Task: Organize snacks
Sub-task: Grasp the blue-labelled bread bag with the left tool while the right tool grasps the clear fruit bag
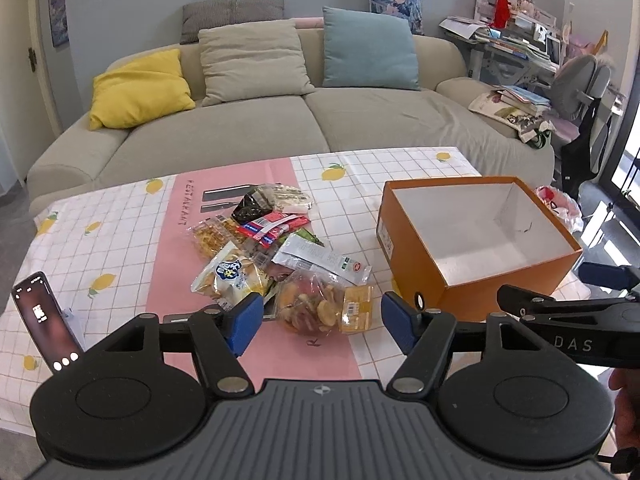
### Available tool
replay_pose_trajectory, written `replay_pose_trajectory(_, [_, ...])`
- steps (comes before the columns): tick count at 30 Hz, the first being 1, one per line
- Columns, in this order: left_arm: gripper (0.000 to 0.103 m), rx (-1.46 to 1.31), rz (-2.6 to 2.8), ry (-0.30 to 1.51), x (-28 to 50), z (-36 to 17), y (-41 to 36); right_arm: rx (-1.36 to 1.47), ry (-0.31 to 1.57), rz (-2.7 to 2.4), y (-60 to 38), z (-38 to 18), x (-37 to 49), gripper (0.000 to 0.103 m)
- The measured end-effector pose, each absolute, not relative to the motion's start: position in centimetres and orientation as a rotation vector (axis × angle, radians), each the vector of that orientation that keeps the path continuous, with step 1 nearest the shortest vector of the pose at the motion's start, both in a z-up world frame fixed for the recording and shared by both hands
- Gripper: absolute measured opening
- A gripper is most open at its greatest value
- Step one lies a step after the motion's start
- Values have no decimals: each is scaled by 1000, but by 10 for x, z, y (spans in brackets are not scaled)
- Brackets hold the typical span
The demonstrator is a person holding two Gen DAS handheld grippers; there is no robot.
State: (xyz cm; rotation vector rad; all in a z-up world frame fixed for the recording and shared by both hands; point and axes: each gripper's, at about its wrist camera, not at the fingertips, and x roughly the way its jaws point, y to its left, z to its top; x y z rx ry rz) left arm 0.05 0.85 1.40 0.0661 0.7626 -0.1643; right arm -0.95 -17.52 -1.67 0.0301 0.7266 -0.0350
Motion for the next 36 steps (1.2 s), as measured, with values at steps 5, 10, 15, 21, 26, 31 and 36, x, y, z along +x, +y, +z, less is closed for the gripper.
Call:
replay_pose_trajectory(5, [49,33,-176,786,15,11,20,8,719,23,-166,-20,2,76])
replay_pose_trajectory(10, [41,-8,-196,880,40,2,35,-15,715,145,-151,-26,20,59])
replay_pose_trajectory(15, [61,92,-214,952,69,-4,43,-58,701,263,-129,-33,45,60])
replay_pose_trajectory(21, [75,192,-207,1032,118,-21,59,-91,751,361,-103,-53,86,69])
replay_pose_trajectory(26, [84,320,-273,1063,157,-44,66,-158,794,444,-75,-75,117,83])
replay_pose_trajectory(31, [86,433,-323,1109,191,-78,72,-219,872,509,-51,-107,143,92])
replay_pose_trajectory(36, [86,448,-345,1169,216,-115,85,-291,901,528,-30,-136,157,94])
